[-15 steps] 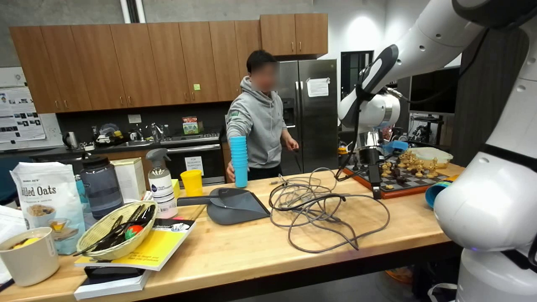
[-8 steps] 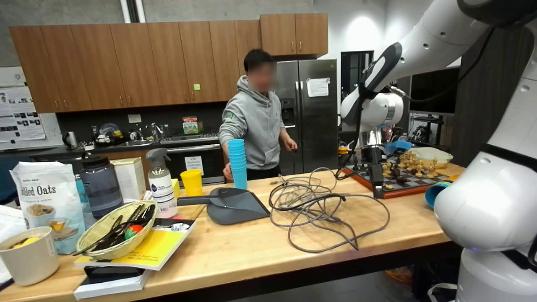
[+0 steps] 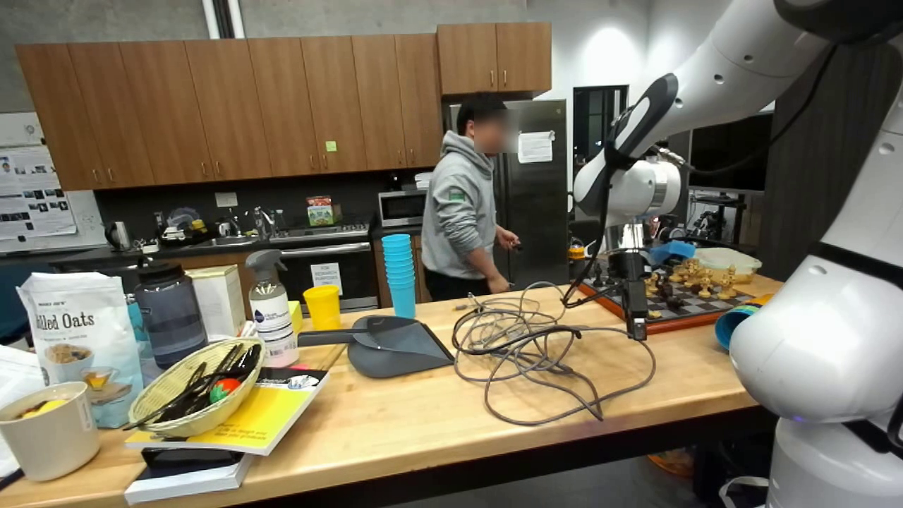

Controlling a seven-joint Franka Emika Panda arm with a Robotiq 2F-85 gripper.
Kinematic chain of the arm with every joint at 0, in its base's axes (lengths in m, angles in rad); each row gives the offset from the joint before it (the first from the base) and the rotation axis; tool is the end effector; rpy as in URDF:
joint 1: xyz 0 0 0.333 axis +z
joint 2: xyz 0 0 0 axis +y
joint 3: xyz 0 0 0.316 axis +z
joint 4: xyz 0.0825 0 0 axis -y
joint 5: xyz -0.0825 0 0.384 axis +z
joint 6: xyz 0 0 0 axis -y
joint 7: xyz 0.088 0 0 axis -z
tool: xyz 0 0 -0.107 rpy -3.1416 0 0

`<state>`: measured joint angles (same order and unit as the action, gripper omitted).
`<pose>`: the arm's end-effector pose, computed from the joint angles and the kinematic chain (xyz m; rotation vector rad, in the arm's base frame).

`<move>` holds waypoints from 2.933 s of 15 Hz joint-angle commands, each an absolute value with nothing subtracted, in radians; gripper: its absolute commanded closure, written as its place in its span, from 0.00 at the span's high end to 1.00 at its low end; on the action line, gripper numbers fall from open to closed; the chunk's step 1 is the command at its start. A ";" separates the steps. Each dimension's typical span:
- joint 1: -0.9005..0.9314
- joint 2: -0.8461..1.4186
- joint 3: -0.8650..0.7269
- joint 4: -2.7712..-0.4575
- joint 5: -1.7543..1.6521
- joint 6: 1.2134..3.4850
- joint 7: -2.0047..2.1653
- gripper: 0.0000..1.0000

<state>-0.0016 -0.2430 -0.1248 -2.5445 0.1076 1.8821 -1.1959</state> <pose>0.3803 -0.0388 0.3310 -2.4084 -1.3544 0.3618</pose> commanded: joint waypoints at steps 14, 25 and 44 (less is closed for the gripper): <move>-0.009 -0.323 -0.140 -2.565 0.234 1.890 -1.151 0.02; 0.043 -0.610 -0.046 -2.627 0.367 2.005 -0.769 0.02; 0.008 -1.165 -0.041 -2.533 0.127 1.608 -0.100 0.02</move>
